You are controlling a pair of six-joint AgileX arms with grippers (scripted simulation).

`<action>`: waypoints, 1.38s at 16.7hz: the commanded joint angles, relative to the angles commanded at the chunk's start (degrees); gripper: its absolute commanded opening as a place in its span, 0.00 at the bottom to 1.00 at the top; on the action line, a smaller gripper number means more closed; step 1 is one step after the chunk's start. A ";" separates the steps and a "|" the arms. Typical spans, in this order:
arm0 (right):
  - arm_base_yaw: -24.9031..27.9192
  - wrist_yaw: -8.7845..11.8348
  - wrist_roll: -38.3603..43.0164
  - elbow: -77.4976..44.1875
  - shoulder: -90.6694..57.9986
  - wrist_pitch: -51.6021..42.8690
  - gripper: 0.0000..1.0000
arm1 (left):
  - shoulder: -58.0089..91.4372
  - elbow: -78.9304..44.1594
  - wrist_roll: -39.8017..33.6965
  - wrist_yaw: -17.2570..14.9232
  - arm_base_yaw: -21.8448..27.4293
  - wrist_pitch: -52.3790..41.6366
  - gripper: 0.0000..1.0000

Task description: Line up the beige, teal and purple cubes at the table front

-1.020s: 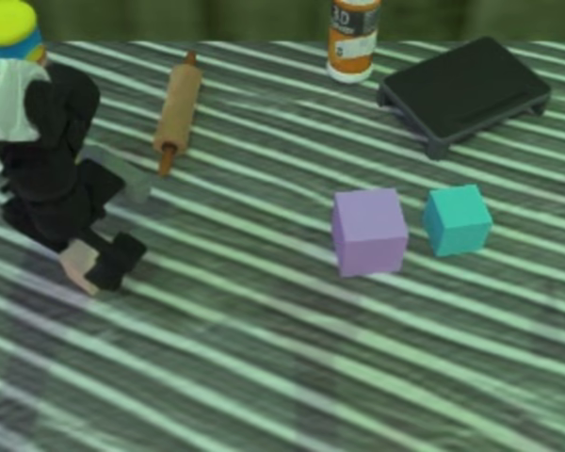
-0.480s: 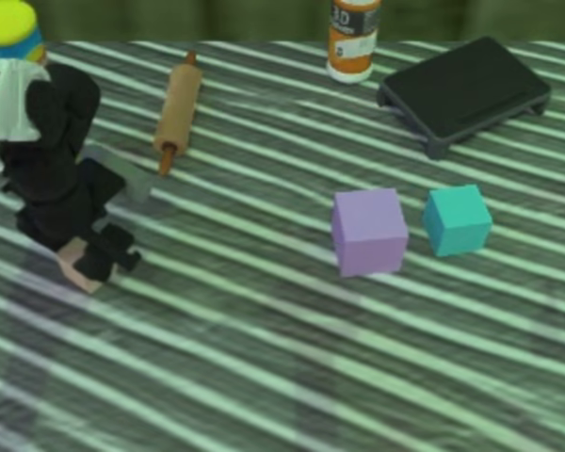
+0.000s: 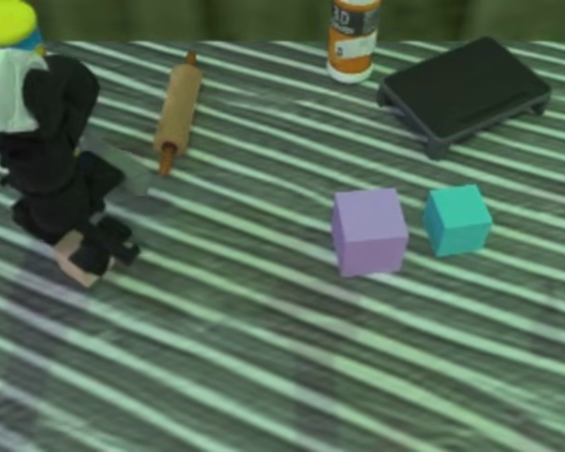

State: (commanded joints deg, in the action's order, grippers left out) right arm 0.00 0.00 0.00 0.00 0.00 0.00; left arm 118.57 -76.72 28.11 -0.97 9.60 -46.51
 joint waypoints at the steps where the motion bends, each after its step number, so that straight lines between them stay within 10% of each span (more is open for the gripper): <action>1: 0.00 0.00 0.00 0.00 0.00 0.00 1.00 | -0.69 -1.02 -0.04 0.00 -0.16 -1.77 0.00; 14: 0.00 0.00 0.00 0.00 0.00 0.00 1.00 | -4.11 -7.82 -2.20 0.14 0.69 -12.34 0.00; 23: 0.00 0.00 0.00 0.00 0.00 0.00 1.00 | 6.83 -25.15 -36.55 1.05 20.99 -21.02 0.00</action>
State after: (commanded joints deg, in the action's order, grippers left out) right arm 0.00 0.00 0.00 0.00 0.00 0.00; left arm 125.40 -101.87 -8.44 0.08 30.59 -67.52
